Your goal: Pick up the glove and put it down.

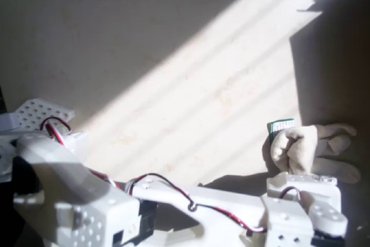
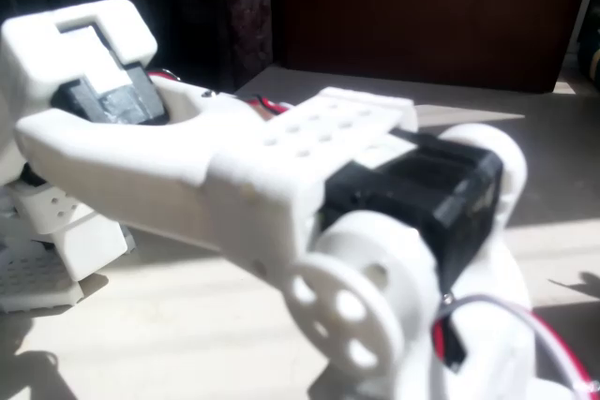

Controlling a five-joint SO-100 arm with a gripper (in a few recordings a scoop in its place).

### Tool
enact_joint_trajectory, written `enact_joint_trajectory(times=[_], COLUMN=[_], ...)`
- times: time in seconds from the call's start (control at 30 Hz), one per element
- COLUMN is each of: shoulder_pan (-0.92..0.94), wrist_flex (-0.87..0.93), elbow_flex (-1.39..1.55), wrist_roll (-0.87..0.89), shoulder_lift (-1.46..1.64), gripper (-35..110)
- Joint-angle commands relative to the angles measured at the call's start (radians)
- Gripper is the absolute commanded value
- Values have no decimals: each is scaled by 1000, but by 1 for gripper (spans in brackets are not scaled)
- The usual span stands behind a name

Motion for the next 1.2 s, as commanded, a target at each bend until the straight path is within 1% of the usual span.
enact_joint_trajectory(times=[0.0, 0.1, 0.17, 0.57, 0.9, 1.03, 1.17], shoulder_pan=[-23, -21, -21, -21, -23, -63, -167], wrist_flex=[32, 37, 38, 57, 60, 60, 60], elbow_flex=[-29, -29, -29, -29, -23, -20, -25], wrist_roll=[-9, -9, -9, -8, -8, -6, 0], shoulder_lift=[20, 21, 31, 86, 241, 285, 314], gripper=[28, 34, 35, 35, 35, 34, 34])
